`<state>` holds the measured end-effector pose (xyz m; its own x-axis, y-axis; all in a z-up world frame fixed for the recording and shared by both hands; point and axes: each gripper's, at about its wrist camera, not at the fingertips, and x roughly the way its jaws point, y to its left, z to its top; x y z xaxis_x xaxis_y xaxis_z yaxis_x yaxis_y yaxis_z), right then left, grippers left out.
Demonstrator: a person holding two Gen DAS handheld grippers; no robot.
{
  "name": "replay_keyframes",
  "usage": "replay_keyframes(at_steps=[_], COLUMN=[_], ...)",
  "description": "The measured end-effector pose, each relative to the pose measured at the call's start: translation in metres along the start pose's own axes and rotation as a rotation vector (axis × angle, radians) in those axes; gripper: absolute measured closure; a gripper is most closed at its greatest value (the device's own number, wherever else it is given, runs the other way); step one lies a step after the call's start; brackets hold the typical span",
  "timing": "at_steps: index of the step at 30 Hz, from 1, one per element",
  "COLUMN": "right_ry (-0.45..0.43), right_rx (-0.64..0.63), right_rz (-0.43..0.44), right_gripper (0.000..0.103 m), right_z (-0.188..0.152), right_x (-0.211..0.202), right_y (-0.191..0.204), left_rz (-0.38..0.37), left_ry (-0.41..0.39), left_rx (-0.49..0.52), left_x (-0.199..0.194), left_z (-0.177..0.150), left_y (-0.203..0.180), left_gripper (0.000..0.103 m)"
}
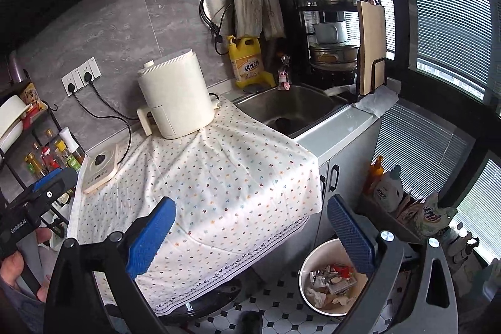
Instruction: Collect trash
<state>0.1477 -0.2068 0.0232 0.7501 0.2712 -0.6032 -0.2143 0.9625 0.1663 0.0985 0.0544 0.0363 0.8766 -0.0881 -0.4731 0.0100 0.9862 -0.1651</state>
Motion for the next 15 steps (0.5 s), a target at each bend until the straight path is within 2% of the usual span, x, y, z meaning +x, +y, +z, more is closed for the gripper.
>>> replay_keyframes(at_steps=[7,15], right_ry=[-0.024,-0.030], right_rx=[-0.024,-0.037], right_rz=[0.030,0.062], right_gripper=[0.008,0.008], right_z=[-0.031,-0.067], right_x=[-0.056,-0.096], right_y=[-0.006,-0.009], left_rz=[0.023,0.045], left_ry=[0.002,-0.014], left_rx=[-0.015,-0.008], left_x=[-0.047,-0.097], left_z=[-0.026,-0.058], left_y=[-0.016,-0.036], left_gripper=[0.006,0.006])
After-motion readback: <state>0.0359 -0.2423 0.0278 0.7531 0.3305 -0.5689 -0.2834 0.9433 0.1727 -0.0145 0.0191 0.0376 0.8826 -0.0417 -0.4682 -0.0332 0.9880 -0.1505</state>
